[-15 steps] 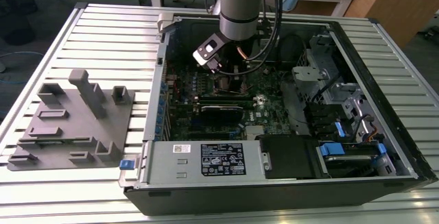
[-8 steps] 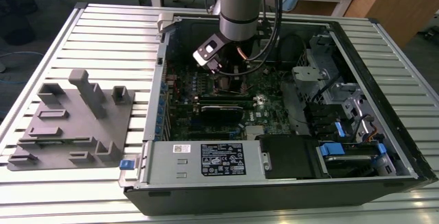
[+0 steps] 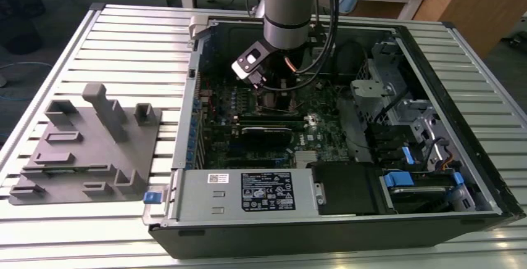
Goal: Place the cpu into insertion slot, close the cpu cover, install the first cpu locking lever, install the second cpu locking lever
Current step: 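Place the cpu into insertion slot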
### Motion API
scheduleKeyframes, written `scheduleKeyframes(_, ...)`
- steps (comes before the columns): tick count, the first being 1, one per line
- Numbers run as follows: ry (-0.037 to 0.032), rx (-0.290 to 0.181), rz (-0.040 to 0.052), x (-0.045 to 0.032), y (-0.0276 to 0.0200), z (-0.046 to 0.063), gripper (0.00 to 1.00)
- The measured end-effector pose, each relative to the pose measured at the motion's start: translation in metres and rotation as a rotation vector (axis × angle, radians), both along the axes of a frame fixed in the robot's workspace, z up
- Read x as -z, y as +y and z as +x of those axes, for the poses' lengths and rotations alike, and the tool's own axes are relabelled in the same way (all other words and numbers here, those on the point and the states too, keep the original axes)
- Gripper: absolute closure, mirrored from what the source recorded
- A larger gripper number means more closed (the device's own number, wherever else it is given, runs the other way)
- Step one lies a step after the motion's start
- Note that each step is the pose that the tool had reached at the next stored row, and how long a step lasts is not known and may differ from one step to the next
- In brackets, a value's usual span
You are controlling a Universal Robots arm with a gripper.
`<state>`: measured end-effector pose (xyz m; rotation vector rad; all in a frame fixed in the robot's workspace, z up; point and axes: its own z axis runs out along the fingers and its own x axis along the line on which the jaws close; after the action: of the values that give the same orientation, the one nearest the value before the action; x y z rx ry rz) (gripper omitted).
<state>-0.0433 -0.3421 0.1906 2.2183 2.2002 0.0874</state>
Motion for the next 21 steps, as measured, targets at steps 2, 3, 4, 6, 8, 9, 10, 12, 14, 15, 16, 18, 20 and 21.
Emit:
scheduleKeyframes(2, 0.0, 0.0, 0.0, -0.001, 0.0, 0.0, 0.39)
scheduleKeyframes(3, -0.0001, 0.0, 0.0001, -0.0023, 0.0, 0.0, 0.39)
scheduleKeyframes(4, -0.0001, 0.0, 0.0001, -0.004, 0.0, 0.0, 0.39)
scheduleKeyframes(6, 0.0, 0.0, 0.0, -0.008, 0.0, 0.0, 0.39)
scheduleKeyframes(8, -0.0001, 0.0, 0.0, -0.0121, 0.0, 0.0, 0.39)
scheduleKeyframes(9, -0.0001, 0.0, 0.0001, -0.014, 0.0, 0.0, 0.39)
scheduleKeyframes(10, -0.0001, 0.0, 0.0, -0.0159, 0.0, 0.0, 0.39)
scheduleKeyframes(12, -0.0002, 0.0, 0.0002, -0.017, 0.0, 0.0, 0.39)
scheduleKeyframes(14, -0.0002, 0.0, 0.0003, -0.017, 0.0, 0.0, 0.39)
scheduleKeyframes(15, -0.0002, 0.0, 0.0002, -0.0171, 0.0, 0.0, 0.39)
scheduleKeyframes(16, -0.0001, 0.0, 0.0001, -0.0172, 0.0, 0.0, 0.39)
scheduleKeyframes(18, -0.0001, 0.0, 0.0001, -0.0173, 0.0, 0.0, 0.41)
scheduleKeyframes(20, -0.0001, 0.0, 0.0001, -0.0174, 0.0, 0.0, 0.47)
scheduleKeyframes(21, -0.0001, 0.0, 0.0001, -0.0174, 0.0, 0.0, 0.47)
